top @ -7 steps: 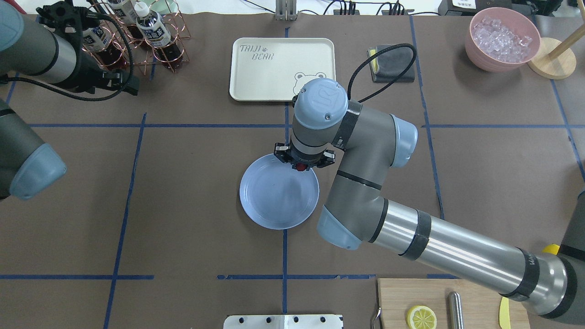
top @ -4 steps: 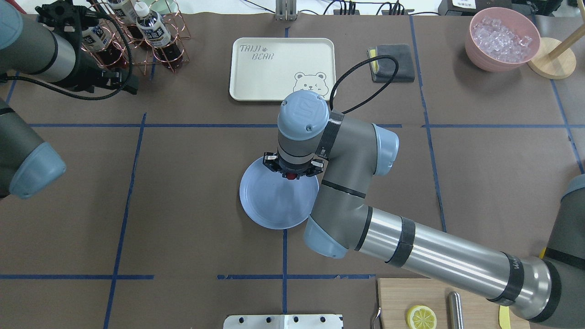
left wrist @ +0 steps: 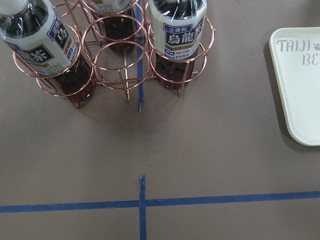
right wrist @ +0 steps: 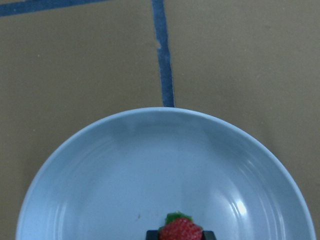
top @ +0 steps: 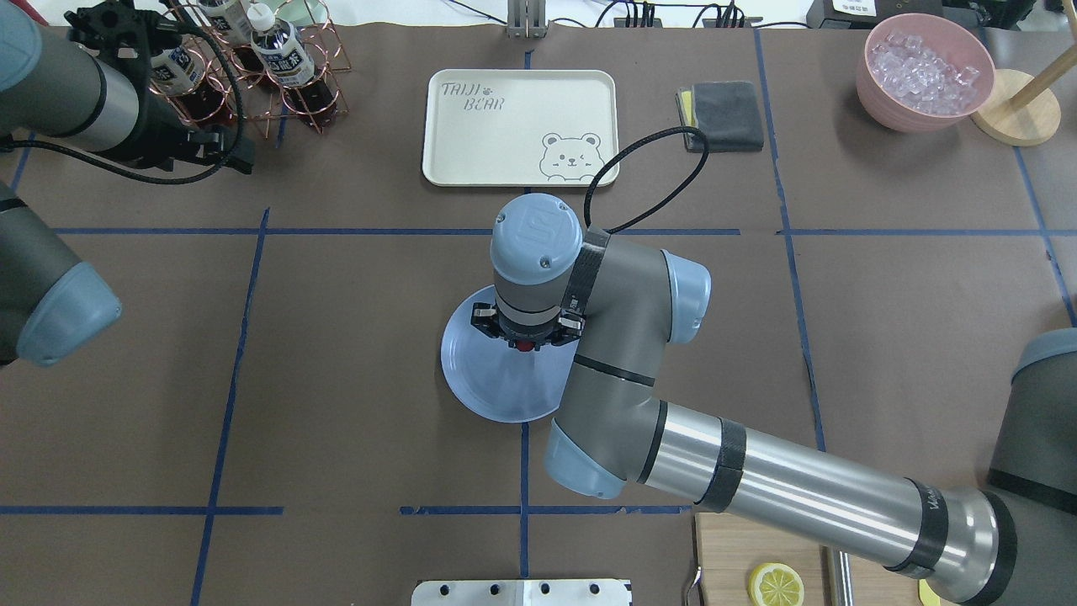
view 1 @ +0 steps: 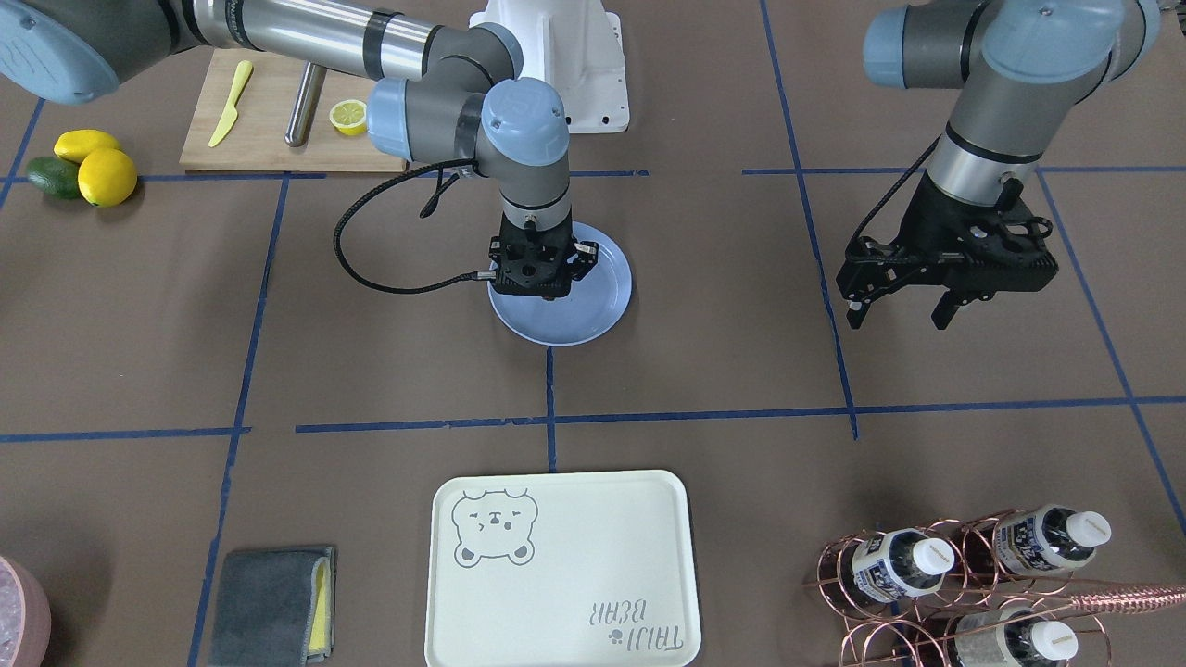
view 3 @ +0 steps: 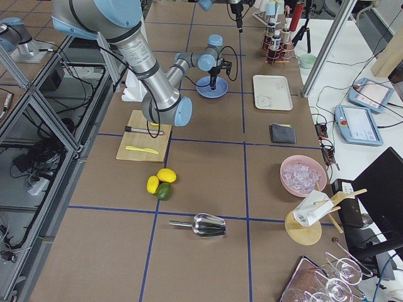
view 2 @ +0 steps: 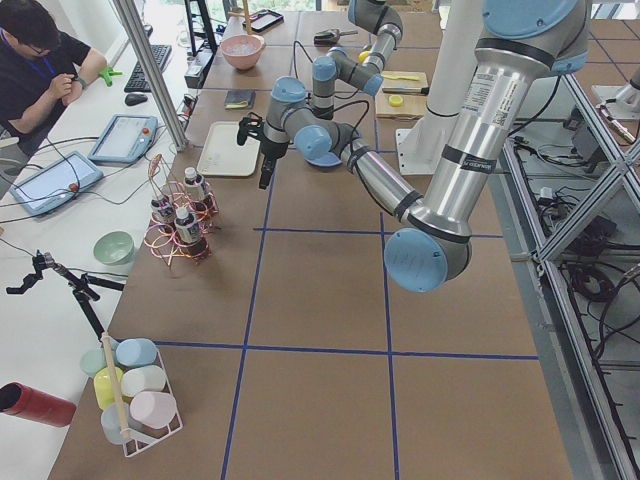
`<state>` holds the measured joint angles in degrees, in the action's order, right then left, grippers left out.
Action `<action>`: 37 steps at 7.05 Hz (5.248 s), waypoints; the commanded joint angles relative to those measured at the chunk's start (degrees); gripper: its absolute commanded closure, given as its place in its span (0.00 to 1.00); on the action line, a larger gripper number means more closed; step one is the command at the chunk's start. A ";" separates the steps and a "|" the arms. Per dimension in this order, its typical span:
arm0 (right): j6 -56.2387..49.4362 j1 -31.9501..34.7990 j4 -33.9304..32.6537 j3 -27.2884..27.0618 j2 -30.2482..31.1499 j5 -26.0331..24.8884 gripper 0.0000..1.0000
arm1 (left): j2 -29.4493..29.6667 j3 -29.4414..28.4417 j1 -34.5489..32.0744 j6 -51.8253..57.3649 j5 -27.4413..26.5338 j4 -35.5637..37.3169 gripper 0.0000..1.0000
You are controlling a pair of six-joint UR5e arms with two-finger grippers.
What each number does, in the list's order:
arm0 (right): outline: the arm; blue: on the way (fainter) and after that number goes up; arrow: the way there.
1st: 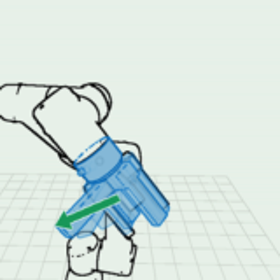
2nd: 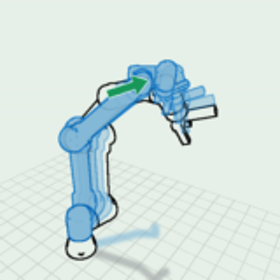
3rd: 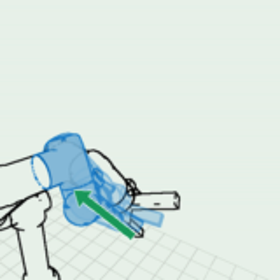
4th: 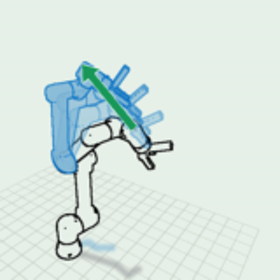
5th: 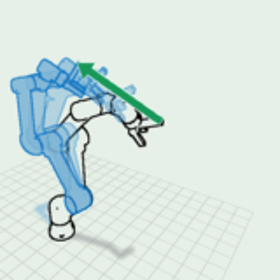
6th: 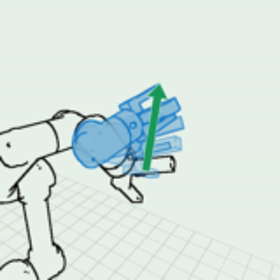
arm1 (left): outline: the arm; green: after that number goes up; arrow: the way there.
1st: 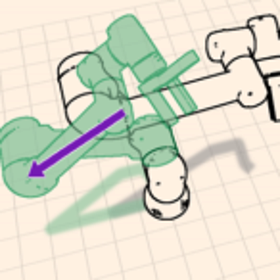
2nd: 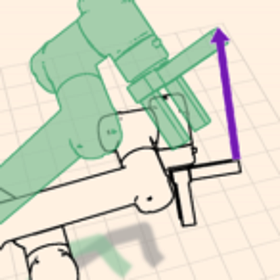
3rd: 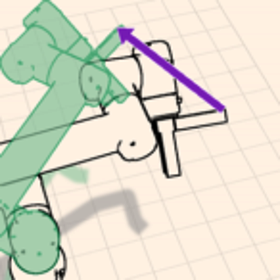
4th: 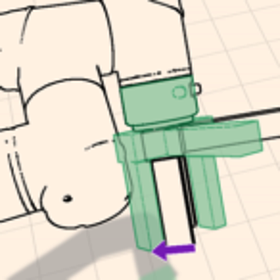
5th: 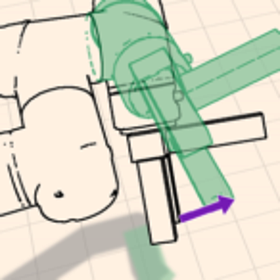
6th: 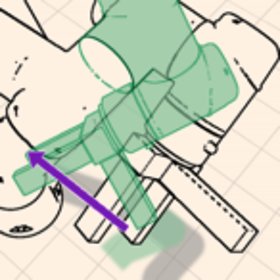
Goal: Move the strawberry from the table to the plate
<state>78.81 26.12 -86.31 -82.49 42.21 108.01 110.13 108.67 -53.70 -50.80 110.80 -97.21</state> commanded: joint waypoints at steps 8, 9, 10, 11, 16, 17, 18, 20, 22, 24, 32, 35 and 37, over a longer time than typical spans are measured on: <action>1.69 -1.69 2.73 0.06 0.07 -0.96 0.00 | 0.00 -0.04 -0.26 0.00 0.03 0.00 0.00; 1.69 -1.34 2.64 -0.99 0.07 -0.87 0.00 | 0.00 -0.12 -0.35 0.00 0.03 0.00 0.00; 1.52 0.67 1.42 -3.61 0.33 0.00 0.00 | 0.00 -0.21 -0.35 0.00 0.03 0.00 0.00; 0.74 3.99 -3.98 -8.25 0.77 1.40 0.00 | 0.00 -0.56 -0.52 0.00 0.20 0.00 0.00; -38.74 27.88 -25.13 -25.61 14.97 9.39 0.00 | -5.51 -3.11 -13.94 27.96 6.88 1.67 0.00; -49.00 34.20 -24.79 -25.61 19.80 12.63 0.00 | -6.75 -5.11 -18.41 35.52 7.06 1.76 0.00; -59.37 40.70 -24.61 -25.26 24.46 16.93 0.00 | -7.11 -9.31 -24.11 44.64 7.67 1.84 0.00; -74.87 50.31 -24.43 -25.52 35.60 25.46 0.00 | -7.21 -20.63 -34.49 62.32 15.29 1.67 0.00; -90.35 57.08 -24.43 -25.35 45.73 26.37 0.00 | -11.57 -23.06 -36.38 66.53 15.67 1.41 0.00; -90.24 59.83 -24.43 -23.60 47.10 29.36 0.00 | -12.30 -23.06 -36.30 63.48 17.15 4.28 0.00; -89.72 65.37 -4.57 -8.73 46.65 27.18 0.00 | -15.29 -22.19 -36.30 56.25 22.26 5.10 0.00; -89.10 66.25 -4.57 -12.85 49.97 27.17 0.00 | -15.20 -21.92 -36.30 56.16 22.17 5.01 0.00; -89.10 66.34 -4.57 -13.48 50.87 27.34 0.00 | -15.20 -21.92 -36.30 56.16 22.26 5.01 0.00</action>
<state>-10.30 92.39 -90.88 -95.44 92.47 135.26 94.92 86.73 -90.00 5.37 133.00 -92.19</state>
